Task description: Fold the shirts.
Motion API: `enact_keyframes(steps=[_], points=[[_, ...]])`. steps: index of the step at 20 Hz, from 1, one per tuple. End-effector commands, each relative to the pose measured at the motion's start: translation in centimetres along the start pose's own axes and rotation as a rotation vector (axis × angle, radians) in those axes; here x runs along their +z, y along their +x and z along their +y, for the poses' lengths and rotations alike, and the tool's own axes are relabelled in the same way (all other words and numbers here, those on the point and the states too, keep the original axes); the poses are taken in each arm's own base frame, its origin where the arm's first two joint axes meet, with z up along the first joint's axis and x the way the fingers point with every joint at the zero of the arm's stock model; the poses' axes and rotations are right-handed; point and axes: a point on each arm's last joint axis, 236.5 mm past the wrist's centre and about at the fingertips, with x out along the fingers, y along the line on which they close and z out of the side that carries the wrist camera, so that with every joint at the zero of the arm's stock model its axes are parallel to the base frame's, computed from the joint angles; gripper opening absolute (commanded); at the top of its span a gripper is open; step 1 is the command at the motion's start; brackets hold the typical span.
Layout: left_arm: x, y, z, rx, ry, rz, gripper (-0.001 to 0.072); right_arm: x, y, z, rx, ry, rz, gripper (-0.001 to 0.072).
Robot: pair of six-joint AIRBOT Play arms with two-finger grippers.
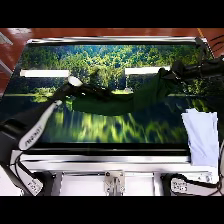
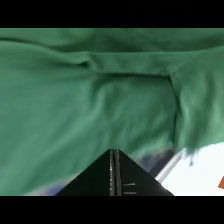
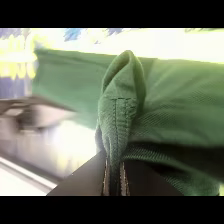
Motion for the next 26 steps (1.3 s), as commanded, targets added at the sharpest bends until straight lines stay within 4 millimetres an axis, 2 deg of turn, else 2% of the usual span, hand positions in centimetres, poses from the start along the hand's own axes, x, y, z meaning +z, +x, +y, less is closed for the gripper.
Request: enact_keyframes(steps=[1, 3, 5, 7, 9, 11, 12, 13, 15, 17, 19, 21, 22, 23, 24, 25, 26], points=[[-2.9, 7.5, -3.0, -0.058, -0.068, -0.022, 0.0038, -2.0, -3.5, 3.3, -0.002, -0.004, -0.001, 0.0052], [-3.7, 10.0, -4.0, -0.117, -0.159, -0.042, 0.0038, -2.5, -4.6, 4.2, -0.006, 0.000, -0.010, 0.0052], [-4.7, 11.8, -5.3, -0.190, -0.224, -0.024, 0.0038, -2.9, -5.1, 4.1, -0.026, 0.016, -0.009, 0.0052], [-4.8, 12.6, -5.2, -0.215, -0.276, -0.022, 0.0038, -3.4, -5.0, 4.2, -0.030, 0.024, 0.011, 0.0052], [-3.6, 11.6, -4.4, -0.216, -0.256, -0.038, 0.0036, -4.1, -4.3, 3.8, -0.082, 0.003, 0.042, 0.0052], [-0.6, 8.8, -2.6, -0.205, -0.239, -0.081, 0.0035, -4.9, -2.6, 3.6, -0.171, -0.066, 0.079, 0.0052], [1.4, 6.7, -1.7, -0.186, -0.216, -0.119, 0.0035, -5.1, -1.3, 4.0, -0.192, -0.106, 0.089, 0.0052], [3.9, 3.7, -0.7, -0.164, -0.186, -0.171, 0.0035, -5.1, 0.2, 5.2, -0.177, -0.140, 0.093, 0.0052], [8.8, -3.8, 0.4, -0.128, -0.126, -0.292, 0.0035, -5.0, 4.3, 7.8, -0.129, -0.202, 0.090, 0.0052], [13.0, -12.9, 1.0, -0.098, -0.078, -0.434, 0.0035, -5.1, 9.2, 10.0, -0.090, -0.251, 0.084, 0.0052], [15.3, -22.2, 1.0, -0.067, -0.031, -0.565, 0.0036, -5.6, 14.5, 12.0, -0.042, -0.270, 0.074, 0.0052], [15.5, -30.0, 0.2, -0.055, 0.011, -0.651, 0.0036, -7.0, 20.3, 13.8, 0.030, -0.230, 0.085, 0.0053], [15.0, -33.2, -0.4, -0.051, 0.031, -0.677, 0.0036, -8.2, 23.4, 14.4, 0.068, -0.184, 0.104, 0.0053], [14.4, -35.4, -0.7, -0.038, 0.052, -0.691, 0.0036, -9.5, 26.2, 14.8, 0.107, -0.122, 0.126, 0.0085], [13.6, -37.0, -0.7, -0.007, 0.073, -0.692, 0.0036, -10.5, 28.4, 15.2, 0.147, -0.047, 0.143, 0.0210], [12.8, -38.0, -0.3, 0.029, 0.090, -0.679, 0.0036, -11.3, 30.2, 15.7, 0.196, 0.029, 0.158, 0.0417], [11.9, -38.3, 0.1, 0.058, 0.099, -0.650, 0.0036, -11.7, 31.2, 16.2, 0.242, 0.085, 0.173, 0.0510]])
